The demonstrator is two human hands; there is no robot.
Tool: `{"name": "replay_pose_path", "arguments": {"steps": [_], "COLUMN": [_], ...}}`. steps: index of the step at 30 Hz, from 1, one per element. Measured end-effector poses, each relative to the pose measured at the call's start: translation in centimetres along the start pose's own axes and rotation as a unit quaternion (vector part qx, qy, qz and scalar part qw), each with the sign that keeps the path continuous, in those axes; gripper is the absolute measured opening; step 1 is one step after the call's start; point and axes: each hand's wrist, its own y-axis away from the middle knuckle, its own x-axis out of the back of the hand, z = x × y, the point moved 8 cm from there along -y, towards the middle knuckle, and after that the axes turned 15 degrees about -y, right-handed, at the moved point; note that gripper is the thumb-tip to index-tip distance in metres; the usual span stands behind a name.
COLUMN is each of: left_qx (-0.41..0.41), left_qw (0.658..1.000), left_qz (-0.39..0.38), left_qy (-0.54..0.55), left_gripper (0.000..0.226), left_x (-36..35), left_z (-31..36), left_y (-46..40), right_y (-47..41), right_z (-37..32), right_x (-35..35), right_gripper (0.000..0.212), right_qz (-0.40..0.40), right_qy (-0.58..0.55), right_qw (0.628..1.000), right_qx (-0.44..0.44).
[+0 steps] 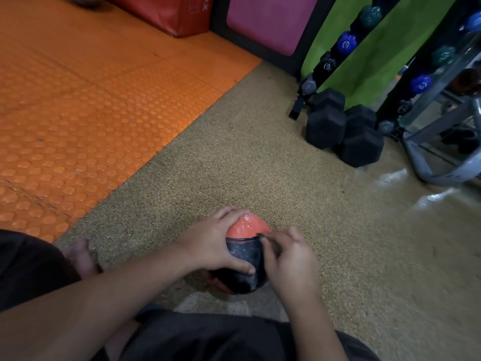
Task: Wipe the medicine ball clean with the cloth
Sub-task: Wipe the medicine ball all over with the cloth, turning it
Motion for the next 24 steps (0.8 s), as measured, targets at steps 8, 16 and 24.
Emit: {"name": "replay_pose_path", "arguments": {"steps": [8,16,24], "left_qx": [-0.017,-0.077,0.013], "left_qw": [0.998,0.994,0.973], "left_qz": [0.045,-0.059,-0.044], "left_qy": [-0.043,-0.055,0.228], "left_gripper": [0.091,0.139,0.149], "left_x": [0.0,-0.4,-4.3], "left_z": [1.4,-1.2,-0.3], "left_y": [-0.4,-0.7,-0.6], "right_y": [1.4,-0.3,0.0], "right_z": [-5.7,4.6,8.9], "right_x": [-3.3,0.7,-0.4], "right_gripper": [0.024,0.004,0.011], "right_qz": [-0.031,0.049,0.102], "right_qy": [0.065,-0.203,-0.326], "right_qw": [0.992,0.968,0.889], "right_qx": [0.106,-0.139,-0.305]}}
